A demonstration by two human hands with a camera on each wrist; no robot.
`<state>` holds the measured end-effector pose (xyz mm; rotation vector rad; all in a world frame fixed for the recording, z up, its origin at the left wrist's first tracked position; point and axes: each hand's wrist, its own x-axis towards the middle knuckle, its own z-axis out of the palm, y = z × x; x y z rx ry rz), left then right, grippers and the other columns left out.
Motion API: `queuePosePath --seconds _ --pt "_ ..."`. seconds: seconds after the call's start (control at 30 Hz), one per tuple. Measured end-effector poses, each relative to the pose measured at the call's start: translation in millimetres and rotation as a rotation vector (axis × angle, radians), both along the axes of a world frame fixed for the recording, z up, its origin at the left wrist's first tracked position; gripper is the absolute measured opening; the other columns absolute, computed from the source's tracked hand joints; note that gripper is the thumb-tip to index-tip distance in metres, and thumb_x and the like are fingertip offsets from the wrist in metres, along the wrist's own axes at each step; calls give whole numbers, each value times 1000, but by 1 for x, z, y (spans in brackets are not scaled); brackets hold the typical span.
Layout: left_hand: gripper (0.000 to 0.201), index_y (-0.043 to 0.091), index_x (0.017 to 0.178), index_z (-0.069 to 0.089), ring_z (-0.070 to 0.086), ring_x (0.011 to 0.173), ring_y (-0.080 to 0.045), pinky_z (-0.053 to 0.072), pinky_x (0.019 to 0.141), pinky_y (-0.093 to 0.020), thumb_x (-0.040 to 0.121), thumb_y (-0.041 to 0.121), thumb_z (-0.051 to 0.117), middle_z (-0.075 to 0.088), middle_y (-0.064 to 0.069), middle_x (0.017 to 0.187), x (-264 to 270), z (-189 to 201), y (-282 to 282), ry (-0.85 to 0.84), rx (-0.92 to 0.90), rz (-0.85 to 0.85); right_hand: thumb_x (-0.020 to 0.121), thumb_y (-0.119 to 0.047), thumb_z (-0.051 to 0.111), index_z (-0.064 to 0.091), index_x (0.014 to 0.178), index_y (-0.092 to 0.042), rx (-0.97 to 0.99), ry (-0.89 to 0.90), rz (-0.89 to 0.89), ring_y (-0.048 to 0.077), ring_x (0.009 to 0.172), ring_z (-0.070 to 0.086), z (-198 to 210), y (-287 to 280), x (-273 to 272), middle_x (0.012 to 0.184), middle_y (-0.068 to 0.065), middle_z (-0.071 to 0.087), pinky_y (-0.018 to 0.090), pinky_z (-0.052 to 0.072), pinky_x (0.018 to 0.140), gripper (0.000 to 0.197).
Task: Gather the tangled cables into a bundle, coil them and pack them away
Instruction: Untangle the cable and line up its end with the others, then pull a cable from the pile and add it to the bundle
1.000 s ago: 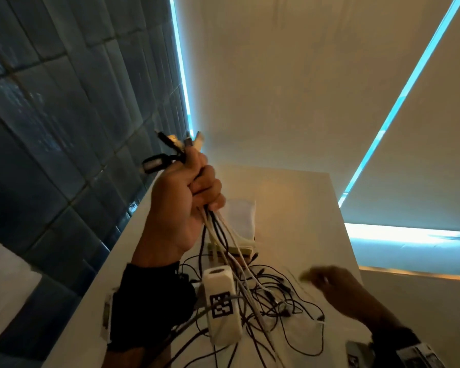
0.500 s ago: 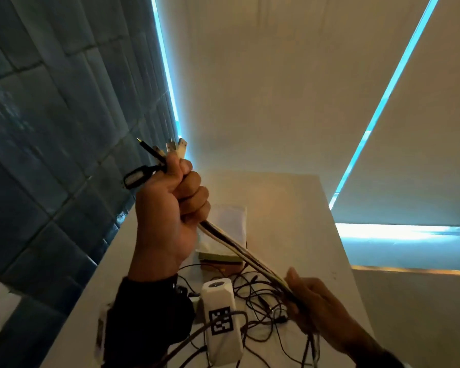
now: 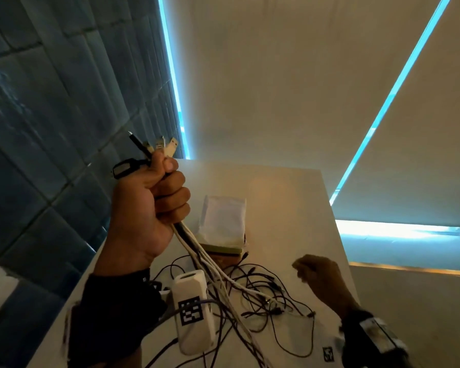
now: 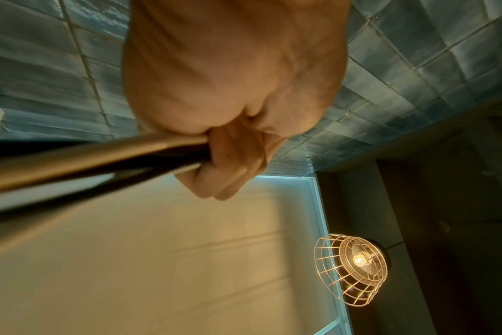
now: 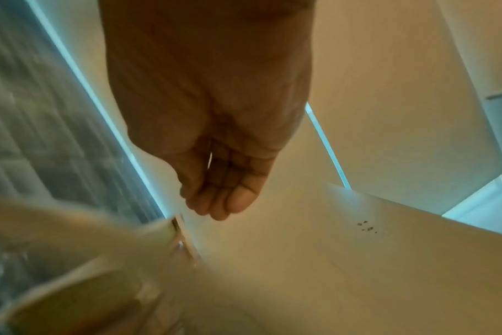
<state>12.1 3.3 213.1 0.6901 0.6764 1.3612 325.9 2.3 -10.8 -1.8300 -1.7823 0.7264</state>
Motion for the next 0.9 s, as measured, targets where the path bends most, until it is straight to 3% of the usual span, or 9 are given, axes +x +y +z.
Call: queuePosePath --seconds 0.1,0.23,0.37,0.47,0.63,0.73,0.8,0.83,0.9 --pt "29 22 64 47 21 32 0 15 33 -15 88 36 39 26 11 45 0 0 -1 32 -2 0 89 -13 58 73 85 -19 -170 -288 189 17 89 68 -40 24 -20 90 -2 72 27 51 76 17" --pt "26 20 67 44 21 31 0 14 34 -16 87 35 40 26 11 44 -3 -3 -1 79 -17 10 92 -27 53 64 105 -16 -275 -398 241 24 105 60 -84 22 -35 114 5 64 30 47 81 21" --pt "27 19 69 42 21 32 -1 15 35 -15 91 35 37 26 11 43 -5 -7 -1 124 -31 6 93 -36 50 59 106 -18 -282 -455 255 24 104 58 -95 21 -38 113 4 61 31 47 79 24" --pt "30 18 69 41 20 32 -2 14 35 -14 94 34 36 26 10 43 -5 -7 0 163 -43 18 90 -36 57 59 96 -21 -255 -389 210 21 86 62 -78 27 -36 99 2 65 33 49 69 17" --pt "31 17 71 41 19 33 -3 11 38 -17 98 32 36 26 8 45 2 -12 4 251 -29 43 83 -25 72 70 85 -16 -27 78 102 6 70 60 -10 50 -42 78 -5 67 18 49 65 10" --pt "30 16 72 42 19 34 -3 9 41 -20 98 32 37 26 8 46 11 -15 9 278 -24 35 86 -20 68 66 90 -9 -6 713 -42 28 89 69 35 56 -60 92 13 73 41 55 79 12" --pt "30 15 75 45 19 34 -3 11 39 -17 99 30 38 25 7 48 16 -19 12 313 -35 53 93 -18 58 57 95 -4 -48 1121 -39 33 99 68 63 58 -80 102 19 71 46 55 85 14" --pt "29 14 77 47 19 35 -4 12 39 -16 100 29 38 24 7 48 20 -21 14 338 -36 67 96 -18 53 54 97 -3 -58 1249 -28 33 97 69 77 58 -91 99 19 71 45 55 85 14" --pt "23 13 82 48 20 36 -5 14 38 -17 101 24 40 24 6 49 24 -27 15 422 -31 92 99 -19 46 54 100 -3 -55 1394 -7 27 76 66 104 54 -115 82 13 65 40 56 77 17"
